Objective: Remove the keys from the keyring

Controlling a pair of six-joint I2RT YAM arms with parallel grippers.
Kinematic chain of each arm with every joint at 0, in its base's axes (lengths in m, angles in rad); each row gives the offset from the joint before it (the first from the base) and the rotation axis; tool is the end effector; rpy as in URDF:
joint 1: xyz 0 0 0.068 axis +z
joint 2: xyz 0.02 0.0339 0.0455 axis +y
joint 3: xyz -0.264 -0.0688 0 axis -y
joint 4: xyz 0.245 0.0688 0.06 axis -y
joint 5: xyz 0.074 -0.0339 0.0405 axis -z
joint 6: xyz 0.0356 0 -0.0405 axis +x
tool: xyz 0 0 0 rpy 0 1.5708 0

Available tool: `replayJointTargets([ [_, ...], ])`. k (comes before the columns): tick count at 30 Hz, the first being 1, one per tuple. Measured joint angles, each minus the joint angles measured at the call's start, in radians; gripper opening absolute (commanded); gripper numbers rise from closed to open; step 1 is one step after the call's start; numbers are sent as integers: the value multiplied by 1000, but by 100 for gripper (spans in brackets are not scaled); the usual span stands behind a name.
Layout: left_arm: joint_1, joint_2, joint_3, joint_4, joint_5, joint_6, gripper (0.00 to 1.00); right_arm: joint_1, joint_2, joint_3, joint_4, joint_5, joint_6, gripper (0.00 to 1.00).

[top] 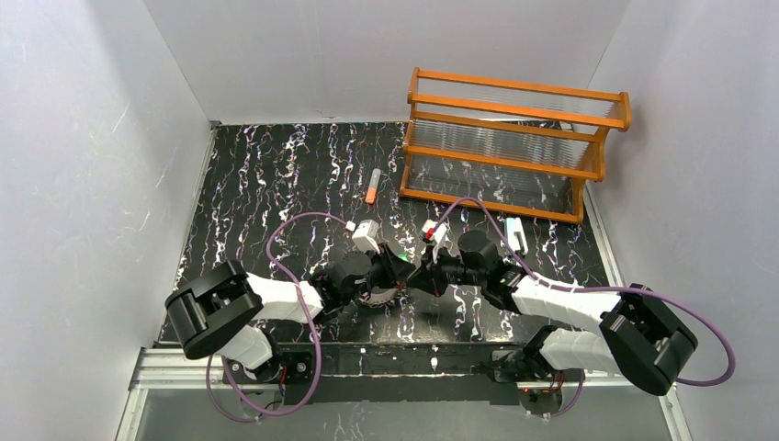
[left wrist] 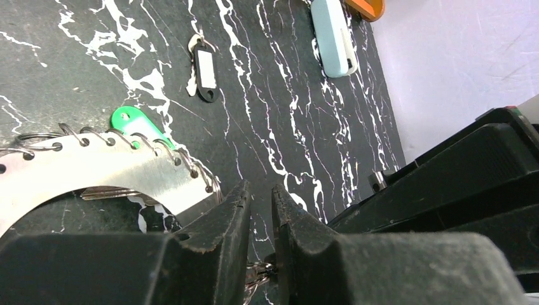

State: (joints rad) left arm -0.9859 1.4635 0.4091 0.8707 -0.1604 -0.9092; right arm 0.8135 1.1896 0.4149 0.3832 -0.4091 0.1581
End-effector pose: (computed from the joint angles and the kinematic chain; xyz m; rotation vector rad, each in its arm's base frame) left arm 0.1550 -0.2238 0.1726 -0.0546 1.9230 -1.2057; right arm 0.1528 0.1823 0.1894 -0.9320 1.8549 1.0195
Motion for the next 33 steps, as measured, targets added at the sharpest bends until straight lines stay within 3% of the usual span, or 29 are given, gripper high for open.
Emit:
replayJointTargets([
  [4,0,-17,0,-30,-14,0,26,0,0,0,9,38,8,1],
  [8,-1,-32,0,-48,-19,-3,25,0,0,0,19,65,24,1],
  [11,-2,-34,0,-52,-25,-8,14,0,0,0,24,73,33,1],
  [13,-3,-34,0,-53,-23,-11,0,0,0,0,28,75,38,1],
  [14,-4,-34,2,-51,-21,-13,0,0,0,-2,29,76,40,1],
  [24,21,-148,8,-128,-4,8,0,-8,-116,-108,119,71,44,48],
  [33,110,-257,10,-193,95,30,0,-21,-172,-194,253,30,14,53],
])
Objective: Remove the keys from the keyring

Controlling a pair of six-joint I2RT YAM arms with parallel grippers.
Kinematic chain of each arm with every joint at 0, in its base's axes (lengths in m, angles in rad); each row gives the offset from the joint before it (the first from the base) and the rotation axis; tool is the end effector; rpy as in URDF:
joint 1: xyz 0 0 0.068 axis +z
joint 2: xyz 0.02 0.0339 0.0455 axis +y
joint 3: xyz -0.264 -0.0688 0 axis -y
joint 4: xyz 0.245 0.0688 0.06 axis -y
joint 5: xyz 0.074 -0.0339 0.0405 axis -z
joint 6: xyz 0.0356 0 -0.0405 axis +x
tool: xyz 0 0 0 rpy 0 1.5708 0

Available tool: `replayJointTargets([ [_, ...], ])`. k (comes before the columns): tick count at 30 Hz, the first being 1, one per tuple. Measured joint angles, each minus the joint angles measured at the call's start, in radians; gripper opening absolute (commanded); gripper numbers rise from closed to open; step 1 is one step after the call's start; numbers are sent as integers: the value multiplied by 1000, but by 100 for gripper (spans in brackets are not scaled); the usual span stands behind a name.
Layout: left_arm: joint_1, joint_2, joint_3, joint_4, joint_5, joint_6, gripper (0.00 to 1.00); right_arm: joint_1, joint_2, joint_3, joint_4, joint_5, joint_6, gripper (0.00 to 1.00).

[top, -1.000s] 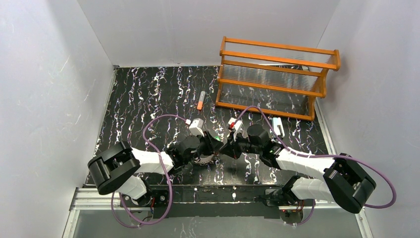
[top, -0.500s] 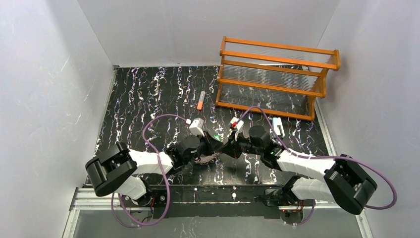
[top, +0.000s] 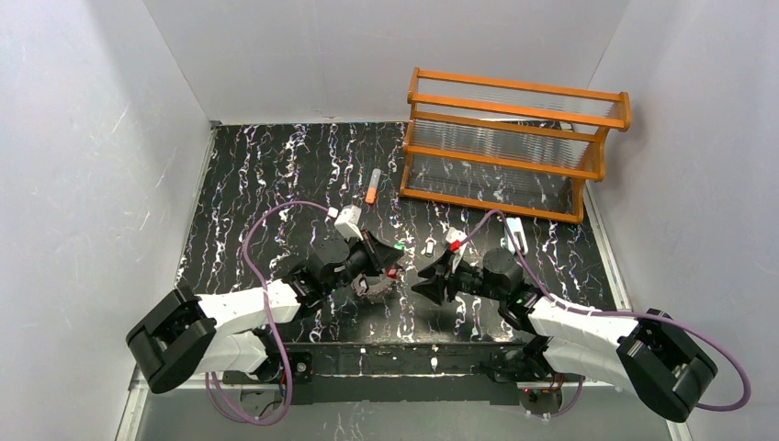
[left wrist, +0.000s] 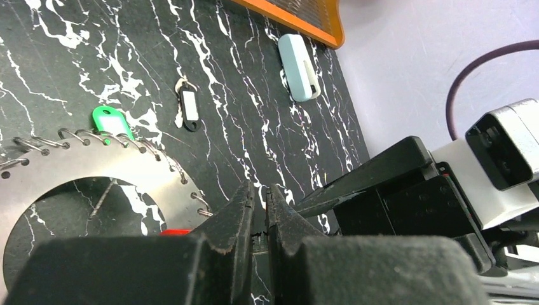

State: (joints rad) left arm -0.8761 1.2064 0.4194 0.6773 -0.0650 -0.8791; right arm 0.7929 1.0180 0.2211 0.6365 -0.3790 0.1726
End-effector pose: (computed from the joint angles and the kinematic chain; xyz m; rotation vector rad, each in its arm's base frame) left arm 0.1620 -0.1908 0.2170 -0.0565 1.8449 -1.2331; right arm 0.1318 0.1526 0.1878 -0.8342 1.6342 1.0231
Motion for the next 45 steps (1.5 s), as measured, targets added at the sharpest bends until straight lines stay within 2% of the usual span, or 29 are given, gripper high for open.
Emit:
replayJointTargets([
  [8,0,-6,3,-23,31,0,0,0,26,-24,104,-32,-13,50],
  [14,0,-5,3,-27,29,-22,0,2,90,-24,213,-43,39,47],
  [34,2,11,3,6,29,-68,0,71,494,-21,599,8,166,40],
  [40,2,10,3,22,29,-70,0,72,508,-21,674,67,186,40],
  [45,3,9,3,30,25,-70,0,74,454,-21,640,159,204,36],
])
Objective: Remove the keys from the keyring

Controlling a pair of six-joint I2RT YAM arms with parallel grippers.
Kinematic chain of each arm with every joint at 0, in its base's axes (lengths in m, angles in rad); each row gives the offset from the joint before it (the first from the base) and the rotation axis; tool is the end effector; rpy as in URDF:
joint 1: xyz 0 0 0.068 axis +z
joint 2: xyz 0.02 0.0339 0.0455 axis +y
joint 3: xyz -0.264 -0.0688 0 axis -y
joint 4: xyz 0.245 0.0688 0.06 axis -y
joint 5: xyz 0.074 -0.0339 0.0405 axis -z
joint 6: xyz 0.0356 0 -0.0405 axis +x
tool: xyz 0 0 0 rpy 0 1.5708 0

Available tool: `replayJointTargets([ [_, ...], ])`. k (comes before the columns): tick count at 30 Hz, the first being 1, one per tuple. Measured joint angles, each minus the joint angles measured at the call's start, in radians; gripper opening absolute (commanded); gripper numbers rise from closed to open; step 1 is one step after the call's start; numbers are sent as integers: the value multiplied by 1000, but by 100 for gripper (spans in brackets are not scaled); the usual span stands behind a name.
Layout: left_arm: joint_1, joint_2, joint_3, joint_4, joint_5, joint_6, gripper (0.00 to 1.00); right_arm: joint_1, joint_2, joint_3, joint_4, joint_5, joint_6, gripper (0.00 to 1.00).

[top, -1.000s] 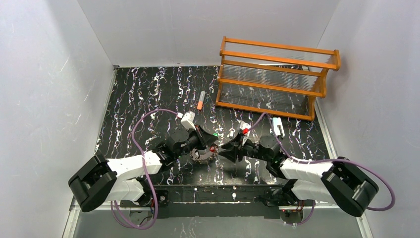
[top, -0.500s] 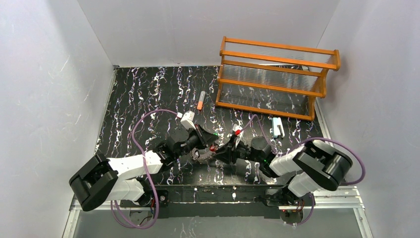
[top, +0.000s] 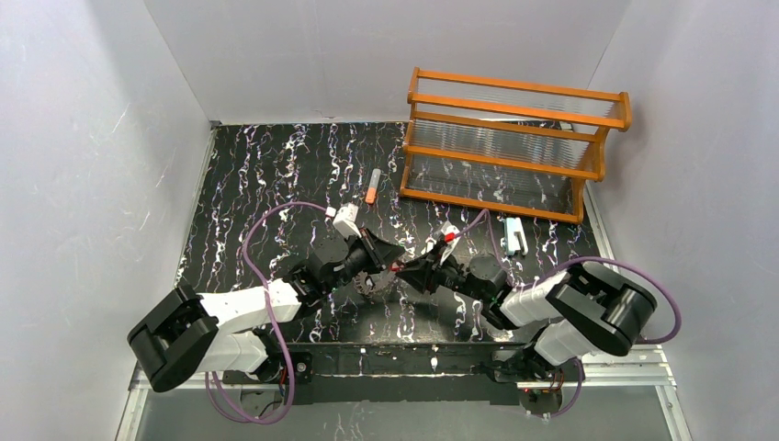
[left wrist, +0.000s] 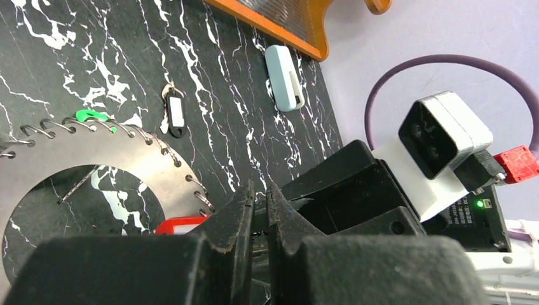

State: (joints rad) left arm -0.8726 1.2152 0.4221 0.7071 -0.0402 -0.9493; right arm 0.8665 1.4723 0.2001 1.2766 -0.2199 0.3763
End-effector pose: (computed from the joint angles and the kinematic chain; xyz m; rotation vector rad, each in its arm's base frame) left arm 0.1630 -0.1920 0.2191 -0.1045 1.8388 -1.3122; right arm 0.1444 0.1820 0.1602 -0.5869 1.5807 1.1304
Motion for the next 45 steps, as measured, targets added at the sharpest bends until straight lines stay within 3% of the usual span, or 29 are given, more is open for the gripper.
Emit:
replayJointTargets([
  [6,5,-22,0,6,-24,8,0,9,-70,-3,-48,56,-8,10],
  [10,6,-39,0,-5,-31,21,0,8,-113,-5,-93,66,-43,1],
  [30,33,-159,49,-211,-47,89,0,4,-370,-6,-290,-17,-241,1],
  [45,58,-129,-41,-175,-55,27,0,-18,-380,7,-297,-68,-246,1],
])
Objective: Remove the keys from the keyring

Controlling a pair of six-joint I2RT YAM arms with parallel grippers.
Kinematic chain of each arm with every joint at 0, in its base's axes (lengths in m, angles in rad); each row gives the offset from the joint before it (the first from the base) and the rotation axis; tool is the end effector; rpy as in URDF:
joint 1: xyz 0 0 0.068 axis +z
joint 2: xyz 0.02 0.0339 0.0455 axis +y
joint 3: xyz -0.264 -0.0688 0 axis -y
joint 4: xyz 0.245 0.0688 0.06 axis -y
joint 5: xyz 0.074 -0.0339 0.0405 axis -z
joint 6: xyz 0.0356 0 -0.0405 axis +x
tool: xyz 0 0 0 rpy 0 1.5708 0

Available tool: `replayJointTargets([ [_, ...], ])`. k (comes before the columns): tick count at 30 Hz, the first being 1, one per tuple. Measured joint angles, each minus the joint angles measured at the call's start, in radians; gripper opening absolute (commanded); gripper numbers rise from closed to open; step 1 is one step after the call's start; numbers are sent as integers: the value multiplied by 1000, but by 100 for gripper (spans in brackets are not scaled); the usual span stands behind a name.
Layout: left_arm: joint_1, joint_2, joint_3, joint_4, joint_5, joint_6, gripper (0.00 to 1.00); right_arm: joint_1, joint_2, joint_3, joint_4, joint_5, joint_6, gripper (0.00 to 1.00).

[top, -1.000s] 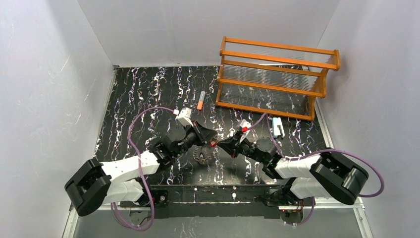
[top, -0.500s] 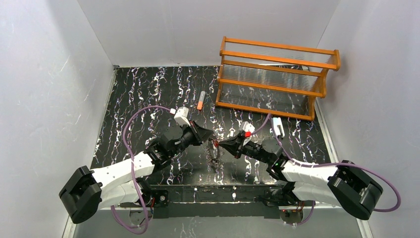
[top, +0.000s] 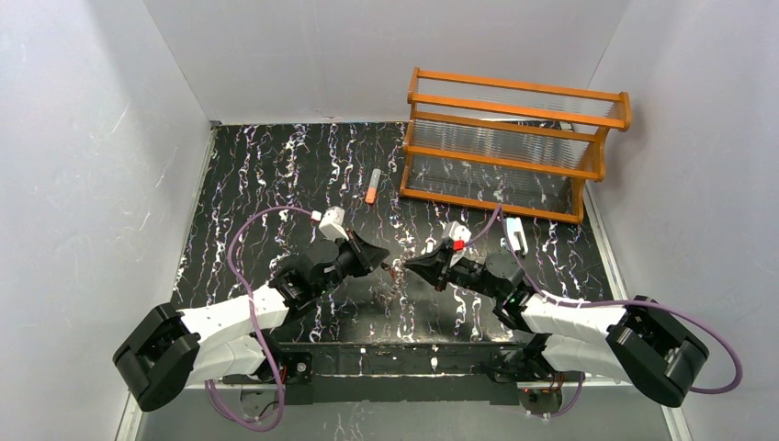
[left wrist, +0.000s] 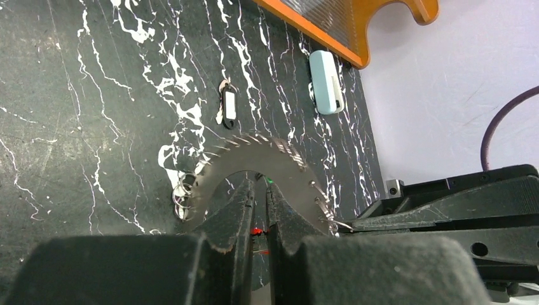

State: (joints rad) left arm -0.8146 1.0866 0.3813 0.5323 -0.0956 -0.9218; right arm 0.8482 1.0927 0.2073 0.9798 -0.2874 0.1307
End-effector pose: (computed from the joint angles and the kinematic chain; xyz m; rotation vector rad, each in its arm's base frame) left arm 0.1605 -0.1652 0.2152 -0.1777 1.8897 -1.1577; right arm 0.1298 0.1625 0.2064 -0.7718 1.3590 0.9947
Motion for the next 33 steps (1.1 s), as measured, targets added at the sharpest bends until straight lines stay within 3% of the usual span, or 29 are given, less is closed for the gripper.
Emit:
replayJointTargets([
  [3,1,-2,0,11,1,5,0,-3,11,40,-55,-16,-6,8],
  [9,1,-38,23,3,2,35,0,-3,-61,107,-283,18,-37,30],
  [17,1,-37,124,12,34,46,0,-4,-176,159,-546,59,-103,44],
  [26,1,27,182,20,72,30,0,-3,-194,167,-612,53,-127,47],
  [33,1,30,190,29,81,27,0,-1,-191,182,-568,53,-35,48],
])
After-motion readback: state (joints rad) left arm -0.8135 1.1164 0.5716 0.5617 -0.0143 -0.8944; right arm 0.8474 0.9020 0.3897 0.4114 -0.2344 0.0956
